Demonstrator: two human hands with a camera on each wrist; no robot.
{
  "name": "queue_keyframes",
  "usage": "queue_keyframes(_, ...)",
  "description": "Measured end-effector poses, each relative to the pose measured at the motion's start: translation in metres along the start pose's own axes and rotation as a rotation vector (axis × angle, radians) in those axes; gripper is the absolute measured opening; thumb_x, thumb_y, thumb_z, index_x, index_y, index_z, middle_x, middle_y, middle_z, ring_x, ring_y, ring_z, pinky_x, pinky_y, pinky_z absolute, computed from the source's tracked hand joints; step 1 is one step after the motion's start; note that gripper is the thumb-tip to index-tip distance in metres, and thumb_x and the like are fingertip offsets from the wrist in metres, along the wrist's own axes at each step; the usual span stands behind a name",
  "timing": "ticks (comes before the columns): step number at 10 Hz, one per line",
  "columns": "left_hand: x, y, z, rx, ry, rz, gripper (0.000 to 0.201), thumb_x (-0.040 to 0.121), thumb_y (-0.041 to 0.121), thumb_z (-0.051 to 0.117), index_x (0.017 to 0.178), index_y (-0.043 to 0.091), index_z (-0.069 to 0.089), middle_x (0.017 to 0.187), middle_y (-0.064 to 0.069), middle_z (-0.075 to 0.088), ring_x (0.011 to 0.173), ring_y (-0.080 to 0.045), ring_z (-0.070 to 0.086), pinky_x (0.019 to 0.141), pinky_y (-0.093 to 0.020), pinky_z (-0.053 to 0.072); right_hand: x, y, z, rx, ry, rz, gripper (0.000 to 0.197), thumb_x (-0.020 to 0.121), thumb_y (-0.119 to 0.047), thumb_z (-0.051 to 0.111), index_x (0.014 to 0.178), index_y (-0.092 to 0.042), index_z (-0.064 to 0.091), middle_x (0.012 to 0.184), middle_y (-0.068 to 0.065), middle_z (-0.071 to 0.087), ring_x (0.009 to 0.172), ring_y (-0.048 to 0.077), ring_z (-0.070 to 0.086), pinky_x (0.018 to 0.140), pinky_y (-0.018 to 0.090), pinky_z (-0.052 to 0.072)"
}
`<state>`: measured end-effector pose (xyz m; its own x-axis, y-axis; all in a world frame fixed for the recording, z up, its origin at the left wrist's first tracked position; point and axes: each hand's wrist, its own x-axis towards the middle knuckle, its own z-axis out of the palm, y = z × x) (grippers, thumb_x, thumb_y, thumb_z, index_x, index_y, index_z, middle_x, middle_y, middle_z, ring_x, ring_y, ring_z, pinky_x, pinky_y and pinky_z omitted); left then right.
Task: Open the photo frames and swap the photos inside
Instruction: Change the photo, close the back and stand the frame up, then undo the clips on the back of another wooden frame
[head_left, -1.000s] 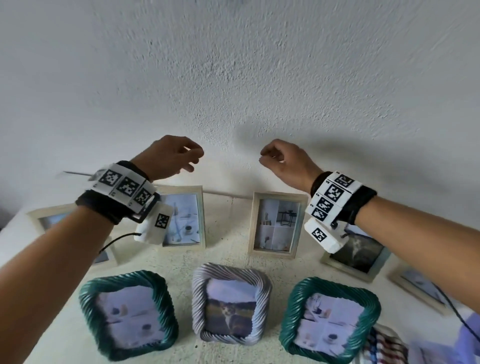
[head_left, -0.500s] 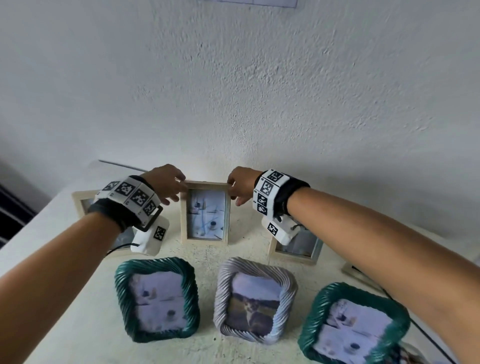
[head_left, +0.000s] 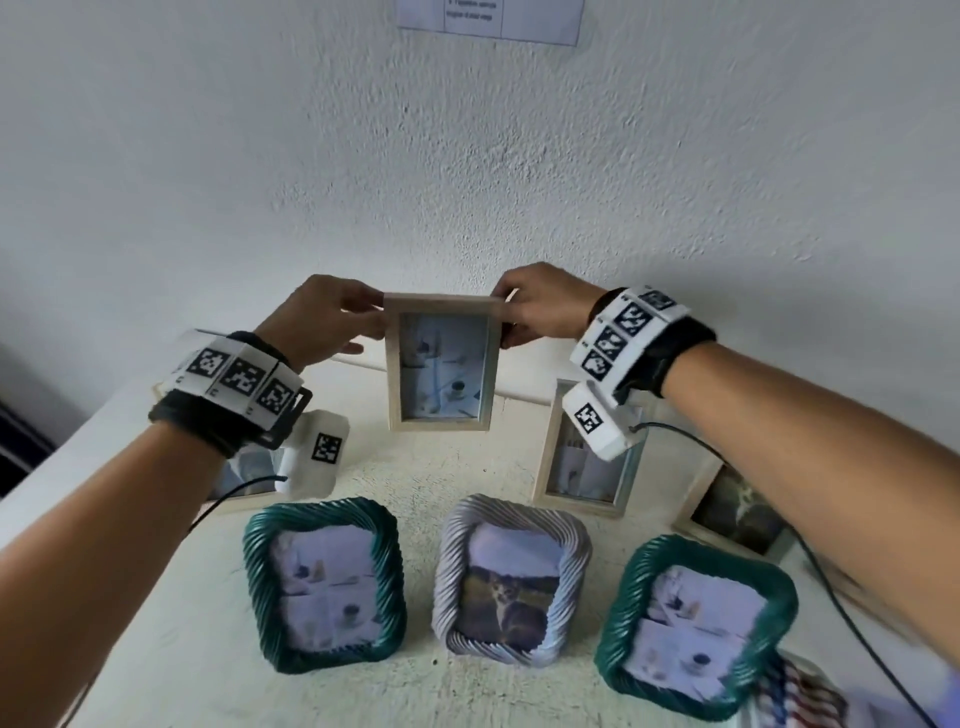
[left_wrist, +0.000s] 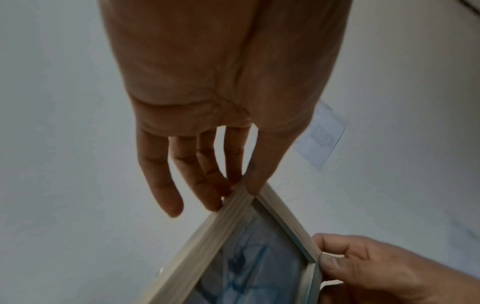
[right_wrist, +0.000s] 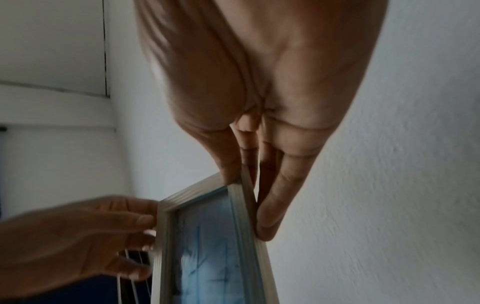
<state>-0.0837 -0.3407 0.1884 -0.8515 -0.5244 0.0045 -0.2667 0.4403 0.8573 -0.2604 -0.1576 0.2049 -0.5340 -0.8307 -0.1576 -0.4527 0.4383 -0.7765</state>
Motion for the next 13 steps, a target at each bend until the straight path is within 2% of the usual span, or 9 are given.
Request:
queue_keyframes(4,-0.105,0.069,0.007,-0.366,-0.2,0.247,0.031,0.093,0.011,0.061,0.123,0.016,0.06,0.099,-0.016,0.072,0.088,-0.032,0.072,0.063,-0.046,0.06,-0.165,-0.013,-0.003,0.52,0.337,-0.138,0.016,0.094,-0.018,0.06,0.094,-0.003,0.065,0.083,0.012,0.062,0.07,0.022,0.062,0.066,0.032,0.049)
queue_keyframes(5,-0.129,0.071,0.012,-0.426,-0.264,0.248,0.037,0.087,0.016,0.063,0.124,0.016,0.061,0.098,-0.015,0.072,0.087,-0.033,0.072,0.061,-0.045,0.06,-0.202,-0.007,0.027,0.577,0.369,-0.168,0.016,0.089,-0.029,0.066,0.084,-0.014,0.066,0.082,0.012,0.05,0.075,0.021,0.053,0.071,0.032,0.045)
queue_keyframes(6,-0.149,0.068,0.022,-0.464,-0.333,0.219,0.038,0.084,0.019,0.063,0.122,0.015,0.062,0.094,-0.012,0.073,0.085,-0.033,0.072,0.059,-0.044,0.059,-0.235,0.002,0.066,0.592,0.371,-0.159,0.02,0.077,-0.055,0.064,0.078,-0.036,0.071,0.078,-0.01,0.061,0.081,0.004,0.057,0.079,0.021,0.046)
queue_keyframes(7,-0.165,0.057,0.036,-0.487,-0.376,0.194,0.037,0.086,0.017,0.062,0.123,0.014,0.062,0.097,-0.015,0.072,0.085,-0.034,0.072,0.058,-0.042,0.059,-0.258,0.024,0.099,0.687,0.423,-0.092,0.014,0.073,-0.07,0.057,0.083,-0.066,0.065,0.099,-0.038,0.063,0.11,-0.01,0.055,0.104,0.021,0.041)
queue_keyframes(8,-0.182,0.046,0.054,-0.506,-0.419,0.153,0.037,0.088,0.014,0.061,0.125,0.011,0.061,0.104,-0.022,0.07,0.085,-0.035,0.071,0.055,-0.04,0.059,-0.277,0.058,0.124,0.762,0.494,-0.032,0.048,0.063,-0.081,0.062,0.104,-0.056,0.065,0.136,-0.019,0.052,0.136,0.009,0.041,0.117,0.043,0.027)
queue_keyframes(9,-0.202,0.04,0.076,-0.505,-0.416,0.121,0.041,0.086,0.015,0.062,0.126,0.01,0.061,0.103,-0.024,0.07,0.082,-0.032,0.071,0.053,-0.039,0.059,-0.297,0.072,0.144,0.908,0.508,0.016,0.075,0.062,-0.08,0.066,0.123,-0.037,0.059,0.146,-0.004,0.048,0.138,0.016,0.041,0.117,0.049,0.027)
queue_keyframes(10,-0.224,0.036,0.099,-0.469,-0.421,0.119,0.043,0.084,0.02,0.063,0.127,0.015,0.062,0.1,-0.018,0.072,0.082,-0.031,0.072,0.057,-0.04,0.06,-0.319,0.101,0.163,0.983,0.522,-0.082,0.087,0.076,-0.07,0.063,0.144,-0.02,0.045,0.152,0.001,0.04,0.143,0.016,0.031,0.119,0.05,0.019)
queue_keyframes(12,-0.266,0.022,0.146,-0.404,-0.312,0.057,0.057,0.082,0.027,0.065,0.138,0.021,0.052,0.105,-0.008,0.073,0.083,-0.021,0.073,0.061,-0.04,0.061,-0.363,0.11,0.172,0.926,0.551,0.114,0.063,0.065,-0.076,0.06,0.114,-0.035,0.057,0.132,-0.008,0.053,0.125,0.006,0.047,0.113,0.033,0.032)
queue_keyframes(13,-0.296,0.015,0.174,-0.174,-0.257,0.19,0.06,0.076,0.053,0.067,0.131,0.045,0.045,0.11,0.018,0.067,0.096,-0.003,0.068,0.08,-0.04,0.06,-0.374,0.116,0.179,0.92,0.6,0.121,0.077,0.069,-0.074,0.063,0.13,-0.028,0.053,0.147,-0.001,0.046,0.137,0.014,0.039,0.117,0.041,0.026)
